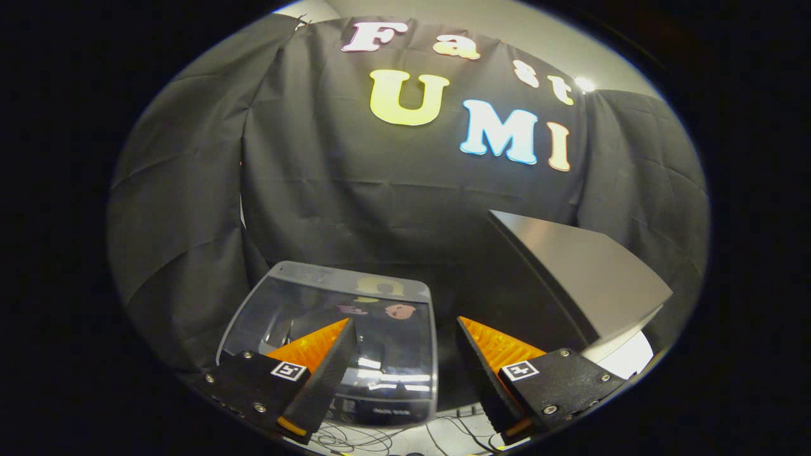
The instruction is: Put the clothes into the washing machine and then close the washing machine lid.
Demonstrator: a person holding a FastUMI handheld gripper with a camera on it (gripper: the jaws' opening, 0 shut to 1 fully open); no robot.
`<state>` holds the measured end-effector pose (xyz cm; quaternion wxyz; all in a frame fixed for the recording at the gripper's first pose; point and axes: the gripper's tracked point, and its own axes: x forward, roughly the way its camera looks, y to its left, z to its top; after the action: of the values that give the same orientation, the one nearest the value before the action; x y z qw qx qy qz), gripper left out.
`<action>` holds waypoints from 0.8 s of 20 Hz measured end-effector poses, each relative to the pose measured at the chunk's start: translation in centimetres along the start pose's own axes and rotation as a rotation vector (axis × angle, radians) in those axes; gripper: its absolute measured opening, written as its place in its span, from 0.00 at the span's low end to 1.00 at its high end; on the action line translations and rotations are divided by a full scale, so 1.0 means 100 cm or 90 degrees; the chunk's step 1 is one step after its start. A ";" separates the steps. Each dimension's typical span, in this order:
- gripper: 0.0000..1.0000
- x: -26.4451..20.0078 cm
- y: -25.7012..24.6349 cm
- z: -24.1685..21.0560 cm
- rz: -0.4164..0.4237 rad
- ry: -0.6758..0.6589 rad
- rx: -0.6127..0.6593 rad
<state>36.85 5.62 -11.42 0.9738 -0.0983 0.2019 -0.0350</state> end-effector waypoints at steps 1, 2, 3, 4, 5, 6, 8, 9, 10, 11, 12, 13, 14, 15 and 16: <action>0.96 -0.015 -0.017 -0.008 -0.005 -0.006 -0.009; 0.95 -0.030 -0.031 -0.015 -0.005 -0.012 -0.019; 0.95 -0.045 -0.044 -0.023 0.000 -0.019 -0.024; 0.95 -0.060 -0.055 -0.031 0.009 -0.026 -0.027; 0.95 -0.074 -0.067 -0.038 0.016 -0.032 -0.028; 0.95 -0.091 -0.079 -0.044 0.022 -0.041 -0.030; 0.95 -0.122 -0.098 -0.058 0.041 -0.059 -0.033; 0.95 -0.136 -0.107 -0.065 0.045 -0.068 -0.040; 0.95 -0.151 -0.116 -0.076 0.052 -0.069 -0.050; 0.95 -0.164 -0.123 -0.088 0.058 -0.067 -0.060; 0.95 -0.180 -0.132 -0.097 0.060 -0.069 -0.064; 0.95 -0.194 -0.140 -0.102 0.063 -0.073 -0.063; 0.95 -0.210 -0.146 -0.105 0.065 -0.081 -0.056; 0.95 -0.225 -0.149 -0.106 0.068 -0.094 -0.048; 0.95 -0.238 -0.153 -0.107 0.067 -0.105 -0.042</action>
<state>10.28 -8.70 -8.66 0.9838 -0.1219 0.1274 0.0311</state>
